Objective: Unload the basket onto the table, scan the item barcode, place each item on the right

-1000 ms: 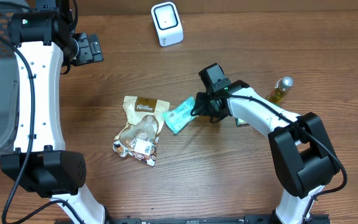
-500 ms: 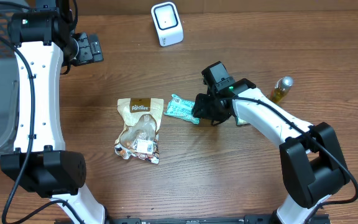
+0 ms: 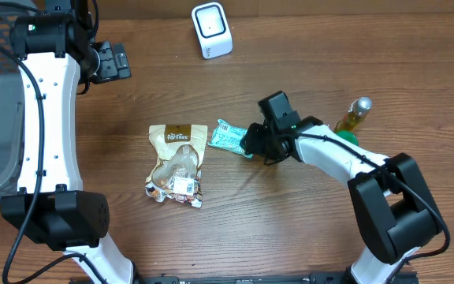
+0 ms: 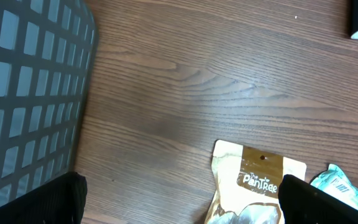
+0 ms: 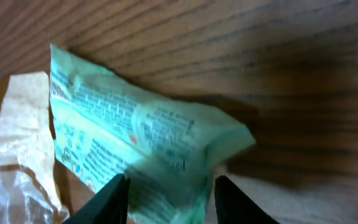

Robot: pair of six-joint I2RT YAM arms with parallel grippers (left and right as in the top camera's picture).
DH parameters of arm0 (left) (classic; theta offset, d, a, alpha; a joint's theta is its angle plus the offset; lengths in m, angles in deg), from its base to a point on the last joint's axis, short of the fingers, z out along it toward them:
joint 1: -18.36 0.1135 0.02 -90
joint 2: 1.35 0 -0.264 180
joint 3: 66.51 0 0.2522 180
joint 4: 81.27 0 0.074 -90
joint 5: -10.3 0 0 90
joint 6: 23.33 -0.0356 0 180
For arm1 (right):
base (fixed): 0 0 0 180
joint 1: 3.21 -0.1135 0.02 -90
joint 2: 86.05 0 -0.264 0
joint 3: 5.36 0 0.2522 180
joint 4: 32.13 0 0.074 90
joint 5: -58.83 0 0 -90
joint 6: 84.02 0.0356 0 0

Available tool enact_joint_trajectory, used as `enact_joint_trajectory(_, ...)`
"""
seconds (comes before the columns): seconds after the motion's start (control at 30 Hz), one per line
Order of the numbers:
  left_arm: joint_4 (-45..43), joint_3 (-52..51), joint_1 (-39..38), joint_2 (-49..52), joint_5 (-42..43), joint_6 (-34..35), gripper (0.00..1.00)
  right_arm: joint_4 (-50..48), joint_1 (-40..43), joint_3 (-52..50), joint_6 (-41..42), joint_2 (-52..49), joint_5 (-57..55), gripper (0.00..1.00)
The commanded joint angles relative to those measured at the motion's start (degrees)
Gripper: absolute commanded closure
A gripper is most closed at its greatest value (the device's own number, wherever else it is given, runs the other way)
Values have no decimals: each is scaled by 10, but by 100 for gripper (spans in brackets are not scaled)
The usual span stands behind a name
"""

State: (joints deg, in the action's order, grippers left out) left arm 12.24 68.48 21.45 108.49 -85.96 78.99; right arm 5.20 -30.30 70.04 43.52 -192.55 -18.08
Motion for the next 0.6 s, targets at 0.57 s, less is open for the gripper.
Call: enact_joint_trajectory(0.57, -1, 7, -2, -9, -1, 6, 0, -50, -2, -24, 17, 0, -5, 75)
